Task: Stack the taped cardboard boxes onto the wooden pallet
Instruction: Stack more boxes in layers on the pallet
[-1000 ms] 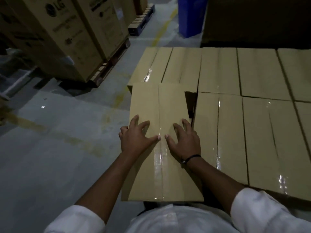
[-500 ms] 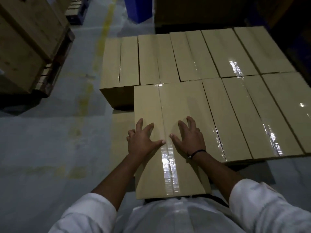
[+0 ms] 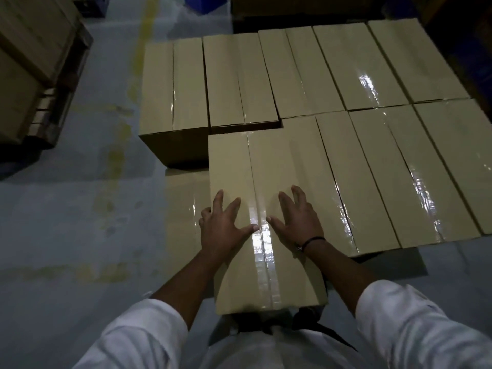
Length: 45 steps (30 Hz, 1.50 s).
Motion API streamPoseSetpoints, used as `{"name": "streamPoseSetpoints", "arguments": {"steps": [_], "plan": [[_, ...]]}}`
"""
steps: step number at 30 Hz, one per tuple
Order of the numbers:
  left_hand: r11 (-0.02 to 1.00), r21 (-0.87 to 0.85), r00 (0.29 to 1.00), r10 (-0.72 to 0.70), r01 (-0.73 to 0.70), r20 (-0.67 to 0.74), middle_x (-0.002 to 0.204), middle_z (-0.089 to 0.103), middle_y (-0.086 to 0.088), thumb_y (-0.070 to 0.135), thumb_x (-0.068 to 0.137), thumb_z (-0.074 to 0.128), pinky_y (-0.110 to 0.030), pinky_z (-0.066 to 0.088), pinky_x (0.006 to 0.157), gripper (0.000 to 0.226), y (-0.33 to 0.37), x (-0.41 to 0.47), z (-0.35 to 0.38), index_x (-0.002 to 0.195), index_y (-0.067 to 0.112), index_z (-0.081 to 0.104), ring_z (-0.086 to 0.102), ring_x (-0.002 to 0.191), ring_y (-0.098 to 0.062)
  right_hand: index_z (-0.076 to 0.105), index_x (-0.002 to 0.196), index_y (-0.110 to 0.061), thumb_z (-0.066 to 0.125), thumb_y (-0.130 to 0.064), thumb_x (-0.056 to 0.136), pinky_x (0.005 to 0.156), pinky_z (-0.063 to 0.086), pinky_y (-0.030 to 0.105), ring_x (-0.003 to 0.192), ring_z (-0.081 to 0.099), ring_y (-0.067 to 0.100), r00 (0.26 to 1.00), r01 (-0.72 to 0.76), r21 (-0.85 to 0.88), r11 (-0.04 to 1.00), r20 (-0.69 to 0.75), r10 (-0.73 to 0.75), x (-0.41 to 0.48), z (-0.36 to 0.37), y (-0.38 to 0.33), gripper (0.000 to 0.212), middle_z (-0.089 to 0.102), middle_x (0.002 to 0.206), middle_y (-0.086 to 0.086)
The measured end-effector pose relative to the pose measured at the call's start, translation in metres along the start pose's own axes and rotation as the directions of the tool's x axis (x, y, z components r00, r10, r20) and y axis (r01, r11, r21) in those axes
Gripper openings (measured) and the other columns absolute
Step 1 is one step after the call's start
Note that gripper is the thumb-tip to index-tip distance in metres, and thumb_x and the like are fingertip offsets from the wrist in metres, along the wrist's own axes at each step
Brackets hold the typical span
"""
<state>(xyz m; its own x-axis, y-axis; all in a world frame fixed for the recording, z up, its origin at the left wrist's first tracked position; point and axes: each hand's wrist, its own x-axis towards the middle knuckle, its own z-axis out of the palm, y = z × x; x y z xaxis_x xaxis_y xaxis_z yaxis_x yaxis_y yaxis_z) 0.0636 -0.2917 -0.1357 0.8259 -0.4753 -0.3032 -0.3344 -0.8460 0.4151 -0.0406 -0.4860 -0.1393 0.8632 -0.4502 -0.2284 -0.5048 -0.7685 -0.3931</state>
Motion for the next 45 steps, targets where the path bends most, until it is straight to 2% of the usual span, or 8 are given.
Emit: {"name": "streamPoseSetpoints", "arguments": {"steps": [10, 15, 20, 22, 27, 33, 39, 45], "plan": [[1.000, -0.024, 1.000, -0.009, 0.009, 0.010, 0.170, -0.007, 0.007, 0.079, 0.074, 0.067, -0.059, 0.027, 0.115, 0.091, 0.003, 0.038, 0.010, 0.152, 0.042, 0.037, 0.017, 0.149, -0.045, 0.032, 0.150, -0.026, 0.055, -0.066, 0.089, 0.104, 0.045, 0.047, 0.128, 0.047, 0.037, 1.000, -0.015, -0.020, 1.000, -0.026, 0.015, 0.041, 0.016, 0.013, 0.077, 0.012, 0.164, 0.008], [0.996, -0.086, 0.999, -0.010, 0.006, -0.049, 0.170, -0.005, 0.005, 0.075, 0.075, 0.070, -0.058, 0.026, 0.116, 0.091, 0.004, 0.071, 0.019, 0.152, 0.039, 0.040, 0.017, 0.149, -0.044, 0.030, 0.152, -0.023, 0.054, -0.063, 0.091, 0.106, 0.042, 0.046, 0.131, 0.044, 0.036, 0.999, -0.033, -0.037, 0.999, -0.019, 0.032, 0.077, 0.024, 0.019, 0.078, 0.014, 0.163, 0.010], [0.991, -0.116, 0.997, -0.073, 0.071, -0.014, 0.170, -0.004, 0.002, 0.064, 0.077, 0.077, -0.056, 0.032, 0.112, 0.087, 0.000, 0.096, 0.043, 0.152, 0.038, 0.041, 0.022, 0.144, -0.048, 0.035, 0.148, -0.022, 0.053, -0.058, 0.092, 0.110, 0.028, 0.054, 0.145, 0.019, 0.040, 0.989, -0.005, -0.283, 0.959, 0.138, 0.046, 0.113, 0.030, 0.026, 0.070, 0.021, 0.162, 0.011], [0.993, -0.102, 0.998, -0.061, 0.061, 0.003, 0.170, -0.007, 0.003, 0.062, 0.077, 0.077, -0.056, 0.033, 0.111, 0.086, -0.007, 0.097, 0.052, 0.151, 0.039, 0.039, 0.023, 0.142, -0.049, 0.034, 0.148, -0.024, 0.053, -0.058, 0.092, 0.111, 0.021, 0.060, 0.146, 0.010, 0.043, 0.981, 0.006, -0.332, 0.943, 0.184, 0.058, 0.114, 0.033, 0.025, 0.069, 0.016, 0.164, 0.009], [0.996, -0.062, 0.997, -0.059, 0.062, 0.055, 0.170, -0.012, 0.004, 0.060, 0.078, 0.077, -0.057, 0.033, 0.111, 0.088, -0.009, 0.100, 0.047, 0.153, 0.041, 0.035, 0.023, 0.142, -0.052, 0.010, 0.159, -0.029, 0.045, -0.057, 0.097, 0.118, 0.008, 0.065, 0.151, -0.007, 0.044, 0.962, -0.025, -0.257, 0.966, 0.258, 0.093, 0.090, 0.036, 0.032, 0.077, -0.009, 0.168, 0.004], [0.999, -0.001, 0.984, -0.043, 0.043, 0.174, 0.168, -0.022, 0.001, 0.059, 0.075, 0.081, -0.052, 0.038, 0.110, 0.102, -0.013, 0.103, 0.039, 0.157, 0.042, 0.023, 0.033, 0.138, -0.053, -0.001, 0.161, -0.027, 0.039, -0.062, 0.098, 0.122, 0.006, 0.061, 0.152, -0.014, 0.039, 0.949, 0.028, -0.270, 0.962, 0.310, 0.059, 0.038, 0.038, 0.053, 0.082, -0.020, 0.167, 0.005], [0.997, 0.070, 0.958, 0.019, -0.041, 0.286, 0.162, -0.036, 0.002, 0.064, 0.071, 0.081, -0.054, 0.042, 0.106, 0.123, -0.015, 0.081, 0.047, 0.159, 0.037, -0.001, 0.034, 0.140, -0.052, -0.004, 0.161, -0.024, 0.038, -0.061, 0.098, 0.121, 0.010, 0.058, 0.153, -0.010, 0.037, 0.942, 0.014, -0.299, 0.954, 0.325, 0.088, -0.013, 0.042, 0.067, 0.084, -0.020, 0.167, 0.003], [0.988, 0.104, 0.933, 0.069, -0.113, 0.354, 0.158, -0.044, 0.002, 0.065, 0.072, 0.080, -0.054, 0.042, 0.105, 0.129, -0.025, 0.017, 0.062, 0.160, 0.037, -0.010, 0.031, 0.139, -0.055, 0.001, 0.161, -0.016, 0.041, -0.056, 0.099, 0.122, 0.013, 0.053, 0.153, -0.005, 0.037, 0.942, -0.024, -0.304, 0.952, 0.312, 0.124, -0.046, 0.052, 0.065, 0.084, -0.015, 0.168, 0.005]]}}
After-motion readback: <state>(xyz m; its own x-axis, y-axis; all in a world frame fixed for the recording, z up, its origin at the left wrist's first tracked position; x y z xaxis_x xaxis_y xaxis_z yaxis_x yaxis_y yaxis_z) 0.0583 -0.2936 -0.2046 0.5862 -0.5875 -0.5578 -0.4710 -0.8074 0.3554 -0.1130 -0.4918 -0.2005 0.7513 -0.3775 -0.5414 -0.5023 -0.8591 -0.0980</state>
